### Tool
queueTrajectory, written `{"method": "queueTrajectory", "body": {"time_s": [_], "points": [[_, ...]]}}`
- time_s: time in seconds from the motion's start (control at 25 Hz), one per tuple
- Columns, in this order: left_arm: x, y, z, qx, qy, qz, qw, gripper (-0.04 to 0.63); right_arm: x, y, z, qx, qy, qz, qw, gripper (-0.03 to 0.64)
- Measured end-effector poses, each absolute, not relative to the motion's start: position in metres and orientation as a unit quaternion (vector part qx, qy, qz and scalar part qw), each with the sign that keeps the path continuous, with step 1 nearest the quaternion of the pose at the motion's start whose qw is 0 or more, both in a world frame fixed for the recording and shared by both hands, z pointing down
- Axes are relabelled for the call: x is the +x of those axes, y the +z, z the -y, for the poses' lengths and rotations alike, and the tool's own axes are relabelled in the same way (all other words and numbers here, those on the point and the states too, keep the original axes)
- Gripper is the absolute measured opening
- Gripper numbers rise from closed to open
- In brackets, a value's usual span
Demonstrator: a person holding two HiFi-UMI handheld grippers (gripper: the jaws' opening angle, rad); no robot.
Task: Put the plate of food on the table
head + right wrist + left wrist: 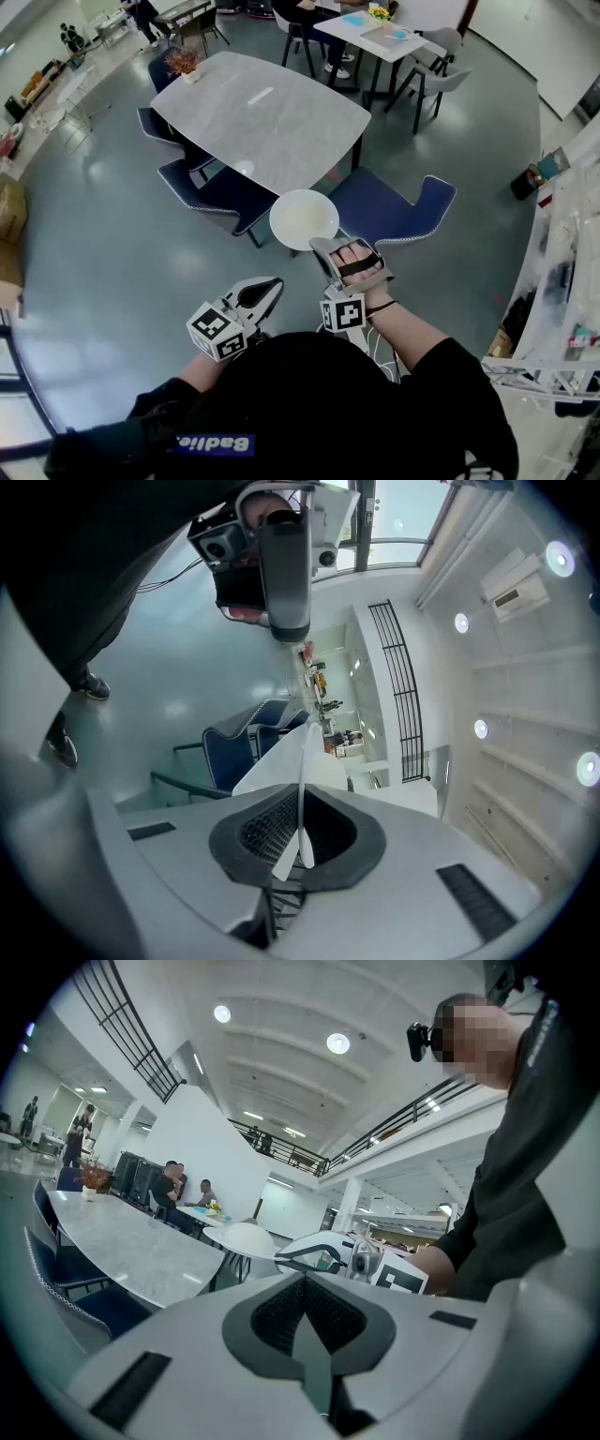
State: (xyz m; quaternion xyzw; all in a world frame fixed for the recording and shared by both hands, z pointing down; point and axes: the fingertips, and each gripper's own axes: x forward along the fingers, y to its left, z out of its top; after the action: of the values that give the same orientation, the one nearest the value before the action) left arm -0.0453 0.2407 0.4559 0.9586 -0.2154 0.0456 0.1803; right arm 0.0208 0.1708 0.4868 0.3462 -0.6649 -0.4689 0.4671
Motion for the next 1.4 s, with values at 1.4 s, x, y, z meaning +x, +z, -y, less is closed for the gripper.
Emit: {"method": "queueTrajectory", "body": {"time_s": [1.4], "points": [[-0.017, 0.467, -0.084, 0.956, 0.033, 0.225, 0.183, 0.007, 0.037, 0.517, -0.007, 0.331, -0.457, 0.669, 0.484, 0.018]]}}
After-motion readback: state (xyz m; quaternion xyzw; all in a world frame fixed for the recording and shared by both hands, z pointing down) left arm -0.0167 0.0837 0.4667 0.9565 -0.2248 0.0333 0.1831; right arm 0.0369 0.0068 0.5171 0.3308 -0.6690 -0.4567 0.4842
